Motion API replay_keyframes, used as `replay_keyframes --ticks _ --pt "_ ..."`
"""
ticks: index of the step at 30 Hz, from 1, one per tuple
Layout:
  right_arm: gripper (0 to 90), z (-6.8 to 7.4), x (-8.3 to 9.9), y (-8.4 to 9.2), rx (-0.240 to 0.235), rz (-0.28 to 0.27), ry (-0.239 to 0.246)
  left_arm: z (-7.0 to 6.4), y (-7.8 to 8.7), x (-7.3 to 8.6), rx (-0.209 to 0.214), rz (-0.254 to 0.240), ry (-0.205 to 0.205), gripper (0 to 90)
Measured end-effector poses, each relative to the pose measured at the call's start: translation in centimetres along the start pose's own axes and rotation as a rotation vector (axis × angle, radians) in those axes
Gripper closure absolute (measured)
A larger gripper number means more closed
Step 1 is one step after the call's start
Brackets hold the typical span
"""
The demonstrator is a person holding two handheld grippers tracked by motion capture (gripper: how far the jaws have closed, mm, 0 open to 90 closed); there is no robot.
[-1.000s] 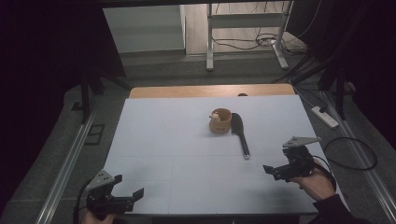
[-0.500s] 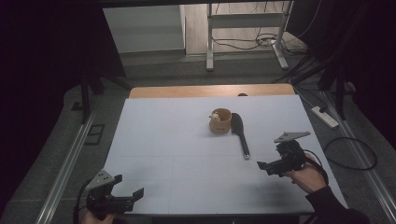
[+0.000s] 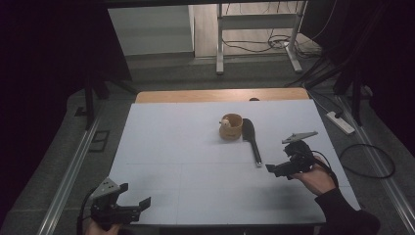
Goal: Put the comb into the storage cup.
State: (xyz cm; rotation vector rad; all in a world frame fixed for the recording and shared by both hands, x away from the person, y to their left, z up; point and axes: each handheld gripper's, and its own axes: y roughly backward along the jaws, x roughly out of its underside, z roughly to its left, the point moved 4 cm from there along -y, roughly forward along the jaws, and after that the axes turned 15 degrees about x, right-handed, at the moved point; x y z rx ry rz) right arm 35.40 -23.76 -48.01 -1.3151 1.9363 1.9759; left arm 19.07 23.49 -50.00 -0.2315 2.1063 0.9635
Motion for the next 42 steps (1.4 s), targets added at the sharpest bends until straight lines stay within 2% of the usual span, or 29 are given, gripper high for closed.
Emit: replay_keyframes --ticks 8,13,42 --pt "0.0 0.1 -0.8 -0.9 0.0 0.034 0.001 0.0 -0.1 0.0 0.001 0.001 0.001 1.1" --pt "0.0 0.2 -1.3 -1.5 0.007 0.046 0.032 0.0 -0.1 -0.1 0.002 0.002 0.0 1.1" --pt "0.0 1.7 -4.2 -4.7 0.0 0.081 0.069 0.1 -0.1 -0.1 0.008 0.004 -0.001 1.1"
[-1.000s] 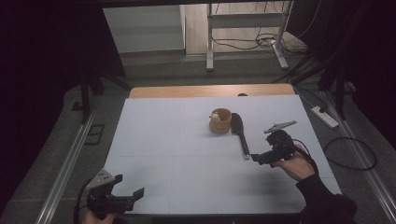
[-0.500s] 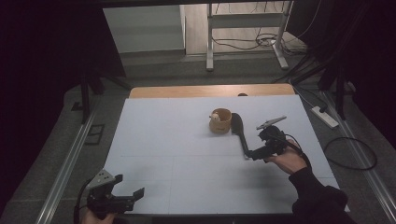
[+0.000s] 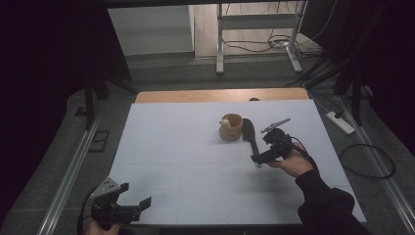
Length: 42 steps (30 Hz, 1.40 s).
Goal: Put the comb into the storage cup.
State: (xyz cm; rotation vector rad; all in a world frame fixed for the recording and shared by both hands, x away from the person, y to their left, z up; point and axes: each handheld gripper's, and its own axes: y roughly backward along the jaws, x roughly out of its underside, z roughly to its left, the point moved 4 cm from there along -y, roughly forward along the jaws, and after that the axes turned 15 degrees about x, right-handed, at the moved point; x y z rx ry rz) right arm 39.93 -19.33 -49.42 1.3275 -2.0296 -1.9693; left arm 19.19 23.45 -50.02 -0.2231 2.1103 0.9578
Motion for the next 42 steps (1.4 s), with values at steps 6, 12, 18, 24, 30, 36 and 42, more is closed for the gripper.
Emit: replay_keyframes --ticks 6,12,18,24,30,36,42 --pt "0.0 -0.1 -0.6 -0.5 0.001 0.002 -0.008 0.0 0.0 0.0 0.002 0.001 0.0 1.1" --pt "0.0 0.2 -1.3 -1.2 -0.001 0.007 -0.004 0.0 0.0 0.0 0.003 0.002 0.0 1.1" --pt "0.0 0.4 -1.9 -1.9 -0.005 0.017 0.003 0.0 0.0 0.0 0.006 0.002 0.001 1.1" --pt "3.1 0.5 -2.4 -2.6 -0.005 0.031 0.007 0.1 0.0 0.0 0.007 0.0 0.003 1.1" --pt "34.1 0.6 -2.6 -2.5 0.027 0.006 0.049 0.1 0.0 0.0 0.009 -0.002 0.005 1.1" --pt "79.1 1.0 -2.9 -2.2 -0.007 -0.029 0.108 0.1 0.0 0.0 0.012 -0.004 0.007 1.1" --pt "89.9 1.2 -3.0 -2.4 -0.032 -0.028 0.128 0.2 0.0 0.0 0.017 -0.006 0.011 1.1"
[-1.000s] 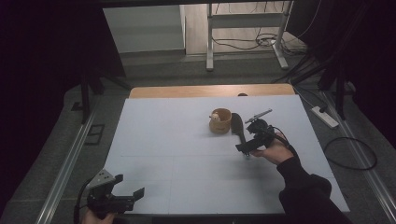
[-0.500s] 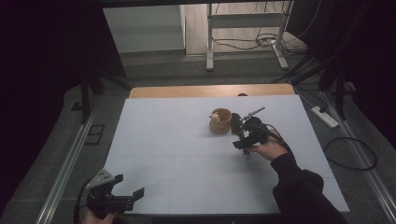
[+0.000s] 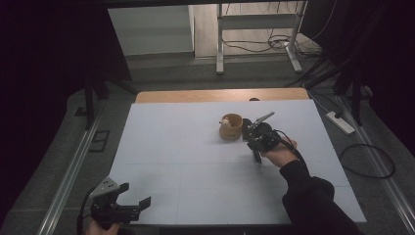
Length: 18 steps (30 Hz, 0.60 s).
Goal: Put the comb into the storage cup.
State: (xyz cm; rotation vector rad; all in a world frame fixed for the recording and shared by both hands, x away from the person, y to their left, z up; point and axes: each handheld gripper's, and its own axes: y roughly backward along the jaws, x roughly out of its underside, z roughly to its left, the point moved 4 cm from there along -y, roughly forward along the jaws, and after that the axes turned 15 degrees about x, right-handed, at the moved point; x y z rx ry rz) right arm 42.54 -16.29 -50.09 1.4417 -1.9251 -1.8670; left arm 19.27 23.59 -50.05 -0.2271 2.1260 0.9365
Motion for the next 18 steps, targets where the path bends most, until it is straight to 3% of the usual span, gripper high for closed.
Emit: replay_keyframes --ticks 6,18 --pt "89.8 0.1 0.1 -0.6 0.005 0.004 0.001 0.0 0.0 0.0 0.002 -0.001 0.001 1.1" --pt "89.7 0.7 1.0 -2.7 0.003 0.067 0.011 0.0 0.0 0.0 0.003 -0.002 0.003 1.2"
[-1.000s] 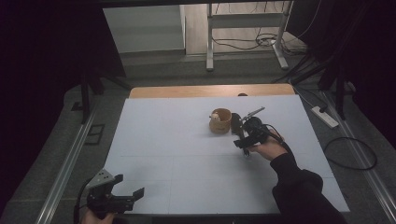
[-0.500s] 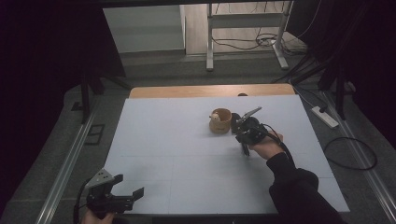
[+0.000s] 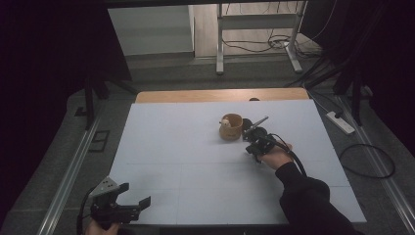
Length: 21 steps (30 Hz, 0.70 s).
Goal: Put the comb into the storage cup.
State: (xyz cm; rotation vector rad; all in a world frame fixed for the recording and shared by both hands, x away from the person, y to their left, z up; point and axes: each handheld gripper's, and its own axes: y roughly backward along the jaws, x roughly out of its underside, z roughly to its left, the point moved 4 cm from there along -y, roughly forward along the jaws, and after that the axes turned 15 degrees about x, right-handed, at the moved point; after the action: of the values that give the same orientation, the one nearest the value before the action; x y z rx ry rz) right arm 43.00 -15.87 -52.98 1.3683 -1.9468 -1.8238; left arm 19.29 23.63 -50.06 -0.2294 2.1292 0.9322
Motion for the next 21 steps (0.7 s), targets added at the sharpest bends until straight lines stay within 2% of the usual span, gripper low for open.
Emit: replay_keyframes --ticks 10,19,21 --pt "89.6 0.0 0.5 -0.7 0.014 0.033 0.008 0.0 0.0 0.0 0.001 -0.002 -0.001 1.2" --pt "89.6 -0.8 1.2 -0.4 0.038 0.044 0.008 0.0 0.0 0.0 0.0 -0.001 -0.002 1.2" --pt "89.6 -1.3 1.5 -0.4 0.051 0.052 0.002 0.0 0.0 0.0 0.0 -0.001 -0.002 1.2"
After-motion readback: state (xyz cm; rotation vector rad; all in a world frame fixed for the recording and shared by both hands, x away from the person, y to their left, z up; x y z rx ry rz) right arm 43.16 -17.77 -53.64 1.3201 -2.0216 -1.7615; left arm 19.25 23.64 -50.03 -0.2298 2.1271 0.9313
